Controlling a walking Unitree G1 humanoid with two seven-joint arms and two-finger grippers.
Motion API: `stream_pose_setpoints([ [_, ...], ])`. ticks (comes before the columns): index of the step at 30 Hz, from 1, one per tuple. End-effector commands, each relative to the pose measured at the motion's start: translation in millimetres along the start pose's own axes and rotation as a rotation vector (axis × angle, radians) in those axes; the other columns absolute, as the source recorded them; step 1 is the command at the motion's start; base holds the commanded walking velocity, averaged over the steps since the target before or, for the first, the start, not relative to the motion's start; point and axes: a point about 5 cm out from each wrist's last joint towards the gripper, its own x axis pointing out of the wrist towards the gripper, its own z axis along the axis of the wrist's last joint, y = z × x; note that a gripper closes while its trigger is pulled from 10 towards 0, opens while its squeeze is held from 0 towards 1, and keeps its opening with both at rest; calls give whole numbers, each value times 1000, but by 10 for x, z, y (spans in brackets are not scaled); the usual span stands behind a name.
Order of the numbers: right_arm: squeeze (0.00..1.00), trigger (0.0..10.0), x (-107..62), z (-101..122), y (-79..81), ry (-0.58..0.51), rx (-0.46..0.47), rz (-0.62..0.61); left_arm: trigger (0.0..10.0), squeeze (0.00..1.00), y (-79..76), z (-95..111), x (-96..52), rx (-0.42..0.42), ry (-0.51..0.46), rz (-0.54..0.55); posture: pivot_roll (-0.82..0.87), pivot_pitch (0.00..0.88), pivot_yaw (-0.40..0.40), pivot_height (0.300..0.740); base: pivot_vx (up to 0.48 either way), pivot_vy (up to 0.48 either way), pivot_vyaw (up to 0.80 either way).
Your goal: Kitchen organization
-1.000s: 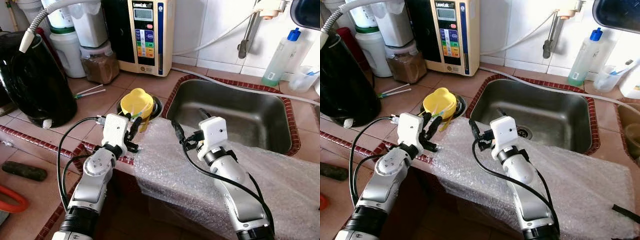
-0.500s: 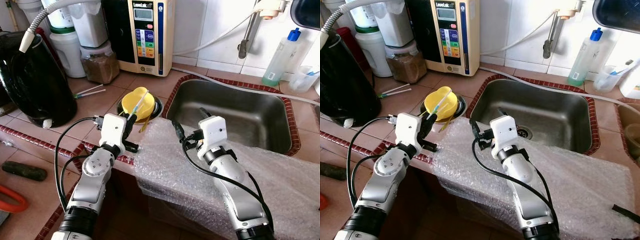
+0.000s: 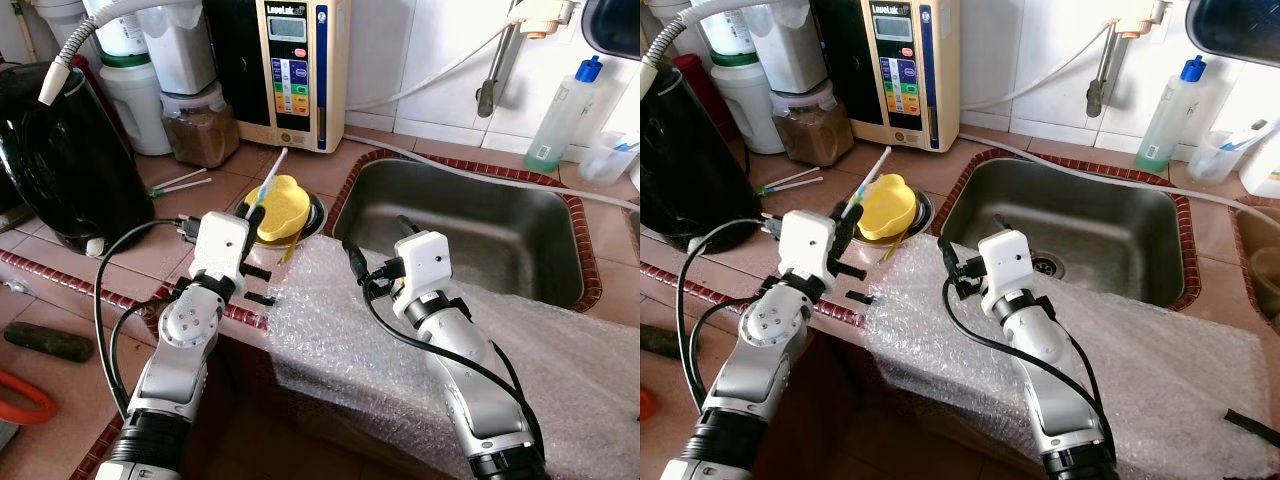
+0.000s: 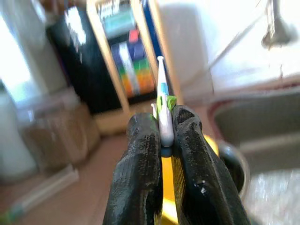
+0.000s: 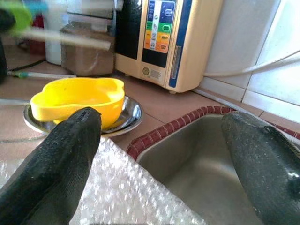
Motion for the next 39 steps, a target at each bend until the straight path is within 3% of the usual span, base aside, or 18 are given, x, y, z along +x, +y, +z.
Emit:
stream_pose_setpoints([
  [1, 0, 10000, 39, 42, -51, -15, 35, -33, 0, 0, -25, 141, 32, 41, -77, -28, 45, 0, 47, 740, 0, 0, 0],
  [5, 0, 10000, 84, 91, -194, -28, 74, -93, 0, 0, -157, 217, 47, -10, -115, -95, 43, 0, 49, 740, 0, 0, 0],
  [8, 0, 10000, 153, 188, -378, -64, 124, -149, 0, 0, -371, 332, 67, 156, -216, -286, 43, 0, 44, 740, 0, 0, 0],
  [11, 0, 10000, 211, 274, -510, -89, 166, -184, 0, 0, -425, 264, 128, 86, -178, -277, 44, 0, 41, 740, 0, 0, 0],
  [13, 0, 10000, 248, 327, -560, -106, 257, -198, 0, 0, -517, 170, 144, 101, -165, -310, 42, 0, 35, 740, 0, 0, 0],
  [16, 0, 10000, 266, 365, -557, -116, 363, -189, 0, 0, -639, 116, 170, 102, -159, -349, 29, 0, 34, 740, 0, 0, 0],
  [18, 0, 10000, 266, 373, -554, -114, 354, -181, 0, 0, -662, 121, 184, 111, -166, -359, 29, 0, 33, 740, 0, 0, 0],
  [23, 0, 10000, 261, 401, -546, -114, 435, -151, 0, 0, -694, 122, 214, 106, -179, -360, 28, 0, 34, 740, 0, 0, 0],
  [25, 0, 10000, 261, 400, -503, -105, 533, -98, 196, 0, -735, 94, 193, 108, -179, -377, 27, 0, 37, 740, 0, 0, 0],
  [26, 0, 10000, 261, 400, -503, -105, 533, -98, 196, 0, -735, 94, 193, 108, -179, -377, 27, 0, 37, 740, 0, 0, 0],
  [27, 0, 10000, 259, 384, -449, -92, 610, -55, 549, 0, -754, 100, 187, 127, -194, -395, 29, 0, 38, 740, 0, 0, 0],
  [28, 0, 10000, 259, 377, -431, -87, 630, -48, 118, 0, -759, 106, 188, 131, -200, -400, 29, 0, 38, 740, 0, 0, 0],
  [36, 0, 10000, 336, 415, -262, -87, 719, 27, 0, 0, -820, 102, 189, 132, -216, -428, 31, 0, 41, 740, 0, 0, 0],
  [37, 0, 9451, 341, 411, -258, -84, 724, 29, 0, 0, -820, 102, 190, 133, -218, -428, 31, 0, 41, 740, 0, 0, 0],
  [38, 0, 4902, 352, 403, -254, -81, 741, 26, 0, 0, -818, 103, 190, 140, -221, -431, 34, 0, 42, 740, 0, 0, 0],
  [39, 0, 4902, 355, 401, -253, -81, 745, 25, 0, 0, -818, 104, 190, 141, -222, -431, 34, 0, 42, 740, 0, 0, 0],
])
